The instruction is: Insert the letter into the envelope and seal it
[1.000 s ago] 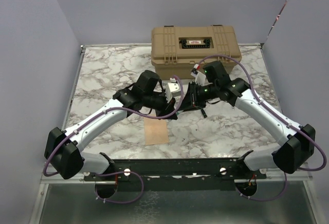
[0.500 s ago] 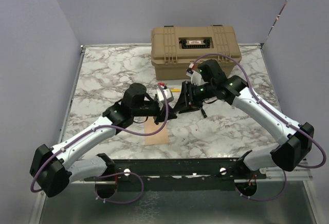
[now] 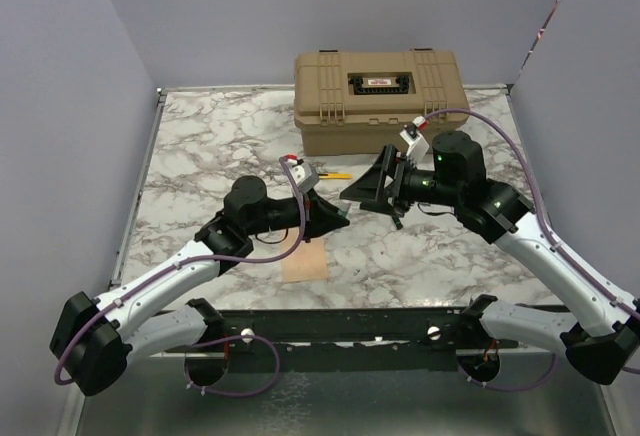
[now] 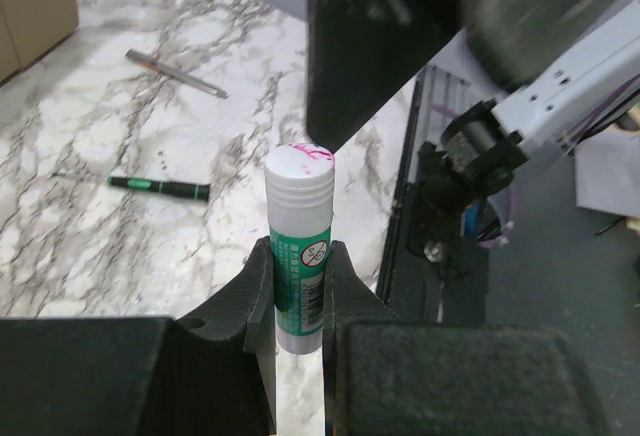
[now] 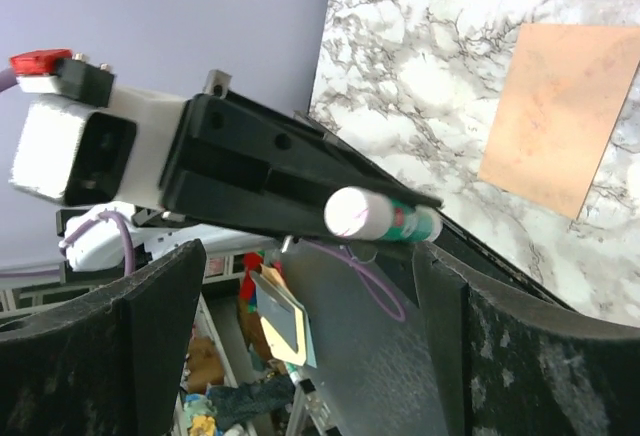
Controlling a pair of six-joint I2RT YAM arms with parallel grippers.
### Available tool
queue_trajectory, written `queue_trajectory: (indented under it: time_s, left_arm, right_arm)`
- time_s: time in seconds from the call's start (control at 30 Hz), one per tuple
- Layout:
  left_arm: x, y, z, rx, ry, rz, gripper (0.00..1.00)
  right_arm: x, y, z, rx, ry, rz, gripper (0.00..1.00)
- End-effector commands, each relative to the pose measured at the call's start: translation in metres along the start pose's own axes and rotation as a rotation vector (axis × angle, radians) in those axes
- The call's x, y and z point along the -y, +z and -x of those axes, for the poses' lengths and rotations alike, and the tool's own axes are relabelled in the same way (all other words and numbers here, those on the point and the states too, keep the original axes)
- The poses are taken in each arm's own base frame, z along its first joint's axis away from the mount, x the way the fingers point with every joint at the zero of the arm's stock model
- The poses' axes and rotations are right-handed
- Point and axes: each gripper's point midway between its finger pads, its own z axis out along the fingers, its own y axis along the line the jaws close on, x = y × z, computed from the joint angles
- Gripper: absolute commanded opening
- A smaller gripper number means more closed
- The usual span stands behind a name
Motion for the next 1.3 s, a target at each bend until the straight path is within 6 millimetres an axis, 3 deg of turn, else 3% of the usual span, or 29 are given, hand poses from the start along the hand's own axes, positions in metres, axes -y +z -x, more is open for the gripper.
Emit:
queue_trajectory:
  time_s: [0.0, 0.27, 0.5, 0.77, 0.83, 0.9, 1.0, 1.1, 1.27]
  left_arm:
    - [0.029, 0.003, 0.038, 0.081, -0.009, -0.125, 0.00]
    - [0.043, 0.004, 0.041, 0.059, -0.010, -0.206, 0.00]
    - [0.045, 0.004, 0.048, 0.071, 0.001, -0.212, 0.00]
    - [0.038, 0.007, 0.052, 0.084, -0.012, -0.174, 0.00]
    - [0.027, 0.010, 0.050, 0.087, -0.041, -0.116, 0.00]
    - [0.008, 0.012, 0.038, 0.074, -0.113, -0.015, 0.00]
    - [-0.035, 0.014, -0.011, -0.015, -0.262, 0.197, 0.00]
    - [-0.071, 0.011, -0.063, -0.106, -0.425, 0.400, 0.03]
    - [-0.107, 0.022, -0.121, -0.208, -0.606, 0.566, 0.04]
  right_arm:
    - [-0.008, 0.006, 0.016, 0.101, -0.026, 0.062, 0.87]
    - [-0.021, -0.007, 0.033, 0.179, -0.210, 0.066, 0.68]
    - [-0.025, -0.005, 0.021, 0.093, -0.249, 0.095, 0.47]
    - [-0.011, 0.004, -0.004, -0.036, -0.251, 0.113, 0.30]
    - [0.005, 0.007, -0.005, -0.037, -0.218, 0.040, 0.29]
    - [0.027, 0.007, 0.006, 0.027, -0.164, -0.093, 0.34]
    - [0.064, -0.004, 0.032, 0.207, -0.055, -0.322, 0.48]
    - [0.097, -0.018, 0.051, 0.355, 0.009, -0.493, 0.53]
    - [0.129, -0.023, 0.048, 0.407, 0.070, -0.605, 0.54]
